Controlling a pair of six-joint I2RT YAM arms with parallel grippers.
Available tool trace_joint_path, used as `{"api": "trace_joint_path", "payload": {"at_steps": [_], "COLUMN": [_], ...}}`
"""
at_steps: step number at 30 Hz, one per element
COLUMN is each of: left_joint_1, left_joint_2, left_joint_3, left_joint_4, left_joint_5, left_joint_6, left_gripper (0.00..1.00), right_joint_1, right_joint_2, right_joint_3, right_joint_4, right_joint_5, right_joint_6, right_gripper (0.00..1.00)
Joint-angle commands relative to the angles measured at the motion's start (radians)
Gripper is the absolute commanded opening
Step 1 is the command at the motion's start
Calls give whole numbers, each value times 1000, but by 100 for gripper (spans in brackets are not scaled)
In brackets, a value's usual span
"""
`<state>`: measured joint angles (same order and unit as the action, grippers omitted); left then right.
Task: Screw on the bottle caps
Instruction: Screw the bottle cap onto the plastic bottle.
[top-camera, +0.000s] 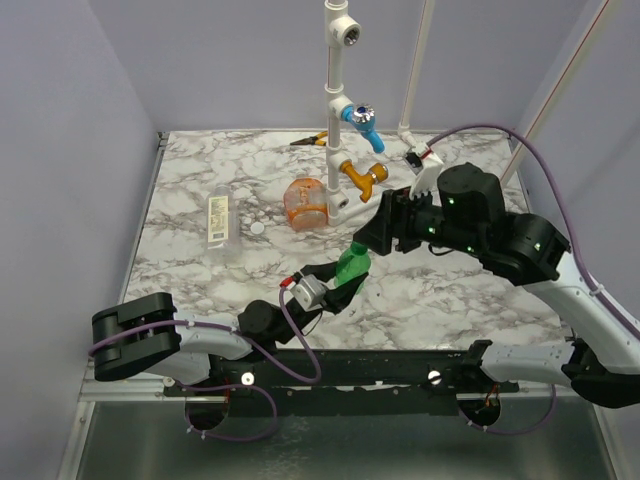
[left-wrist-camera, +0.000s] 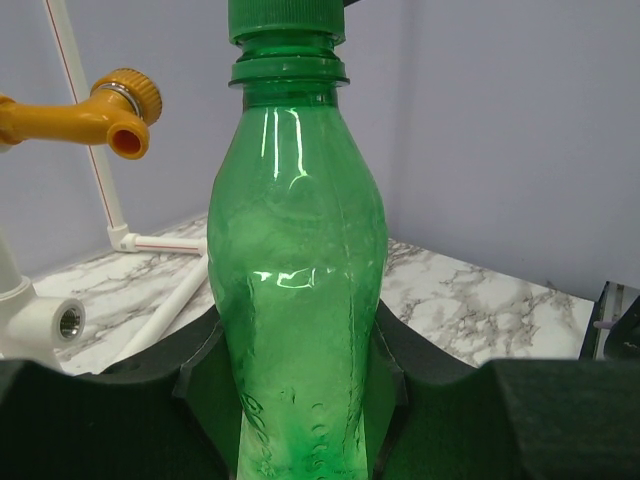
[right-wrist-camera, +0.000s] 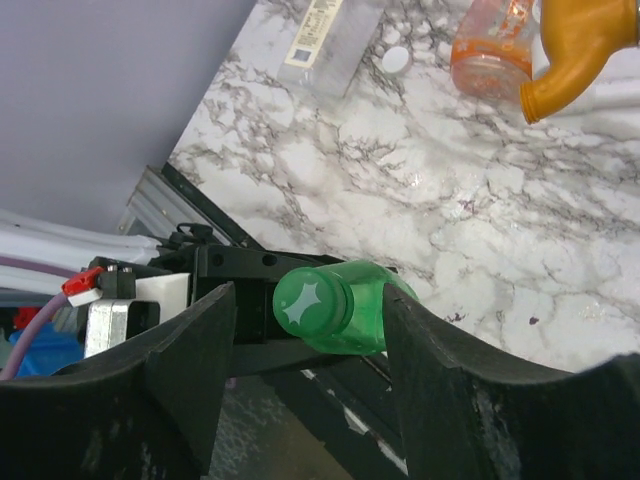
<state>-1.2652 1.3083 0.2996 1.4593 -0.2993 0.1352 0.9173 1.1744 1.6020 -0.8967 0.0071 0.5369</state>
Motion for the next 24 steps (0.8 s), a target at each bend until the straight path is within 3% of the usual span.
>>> {"api": "trace_joint_path", "payload": {"at_steps": [1,5,14,24], "left_joint_1": [1,1,3,17], "left_joint_2": [-25,-44,-67,-71], "left_joint_3": [23,34,56,58], "left_joint_4": [27,-2,-45,-48], "left_joint_5": [5,12,28,33], "left_joint_6": [-16,-32,-67,-128], "left_gripper": [0,0,0,0], "right_joint_1": [9,9,10,11], "right_joint_2": [-87,-139,-136,-139], "right_joint_3": [-112,-227,-327,-361], "right_joint_4": [208,349,564,620], "right_joint_5": [24,0,-39,-57], "right_joint_6": [-52,-92,-157,-169], "right_gripper": [66,77,88,88]}}
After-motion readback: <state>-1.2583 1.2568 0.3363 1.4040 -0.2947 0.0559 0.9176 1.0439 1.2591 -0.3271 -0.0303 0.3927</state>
